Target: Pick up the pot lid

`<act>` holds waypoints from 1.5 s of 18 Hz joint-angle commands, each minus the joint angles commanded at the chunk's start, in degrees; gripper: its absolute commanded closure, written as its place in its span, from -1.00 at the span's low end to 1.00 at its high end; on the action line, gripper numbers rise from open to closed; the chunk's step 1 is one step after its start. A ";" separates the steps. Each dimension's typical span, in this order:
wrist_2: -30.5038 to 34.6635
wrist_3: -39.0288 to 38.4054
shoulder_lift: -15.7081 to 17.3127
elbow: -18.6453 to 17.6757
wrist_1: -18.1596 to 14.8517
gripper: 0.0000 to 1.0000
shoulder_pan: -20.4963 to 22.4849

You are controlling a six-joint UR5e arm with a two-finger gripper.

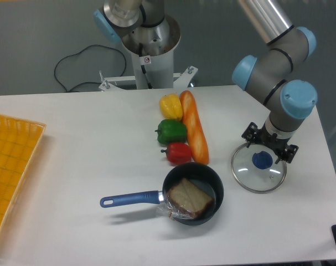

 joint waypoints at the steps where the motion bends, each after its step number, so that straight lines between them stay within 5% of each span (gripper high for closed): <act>1: -0.09 -0.17 -0.18 -0.09 0.00 -1.00 0.00; 19: -1.06 -0.53 -1.67 -0.18 0.18 -0.93 -0.09; 27: -1.06 -0.09 -1.76 0.09 0.18 -0.46 -0.09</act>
